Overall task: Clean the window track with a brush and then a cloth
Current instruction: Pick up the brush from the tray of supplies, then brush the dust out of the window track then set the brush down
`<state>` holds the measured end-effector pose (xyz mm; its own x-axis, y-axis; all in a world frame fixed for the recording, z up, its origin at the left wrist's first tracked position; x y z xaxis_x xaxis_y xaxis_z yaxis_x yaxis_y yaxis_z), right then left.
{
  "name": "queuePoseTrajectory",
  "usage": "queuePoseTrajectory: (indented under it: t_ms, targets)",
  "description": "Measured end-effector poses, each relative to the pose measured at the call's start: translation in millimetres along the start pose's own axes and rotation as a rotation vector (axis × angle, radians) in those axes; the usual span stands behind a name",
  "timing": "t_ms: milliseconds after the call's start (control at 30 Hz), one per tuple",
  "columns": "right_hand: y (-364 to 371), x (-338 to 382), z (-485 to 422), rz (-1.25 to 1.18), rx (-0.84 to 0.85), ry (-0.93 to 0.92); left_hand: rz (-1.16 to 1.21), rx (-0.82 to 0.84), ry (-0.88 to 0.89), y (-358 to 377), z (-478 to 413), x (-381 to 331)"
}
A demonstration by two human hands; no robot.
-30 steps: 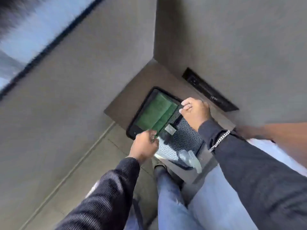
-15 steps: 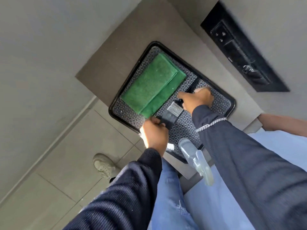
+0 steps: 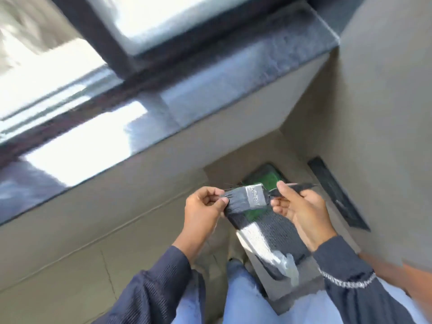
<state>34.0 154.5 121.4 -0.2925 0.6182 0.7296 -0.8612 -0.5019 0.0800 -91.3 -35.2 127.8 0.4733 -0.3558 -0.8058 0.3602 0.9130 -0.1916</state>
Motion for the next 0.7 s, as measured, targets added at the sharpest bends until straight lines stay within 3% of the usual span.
queuePoseTrajectory:
  t_ms: [167,367,500,700]
  targets:
    - [116.8,53.3,58.8,-0.042,0.220,-0.143,0.064,-0.232,0.287,-118.4,21.4,-73.0]
    - [255.8,79.9,102.4,0.030,0.411,-0.265,-0.351,-0.696,0.603,-280.2,19.4,-88.5]
    - [340.9,78.6,118.3,0.081,0.399,-0.323,-0.739,-0.700,0.479,-340.9,-14.8,-61.2]
    - [439.7,76.1,130.2,0.125,0.336,-0.462,-1.005,-0.642,0.429,-361.5,-34.0,-39.3]
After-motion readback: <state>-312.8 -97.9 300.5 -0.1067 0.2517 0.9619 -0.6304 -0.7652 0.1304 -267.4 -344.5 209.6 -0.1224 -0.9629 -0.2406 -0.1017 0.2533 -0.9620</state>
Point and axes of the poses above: each hand's wrist, its own z-axis away from the middle knuckle, its own y-axis out of the palm, x = y × z, the point moved 5 cm from there along -z, towards the middle knuckle, and after that the axes turned 6 degrees about -x, right-handed, at the moved point
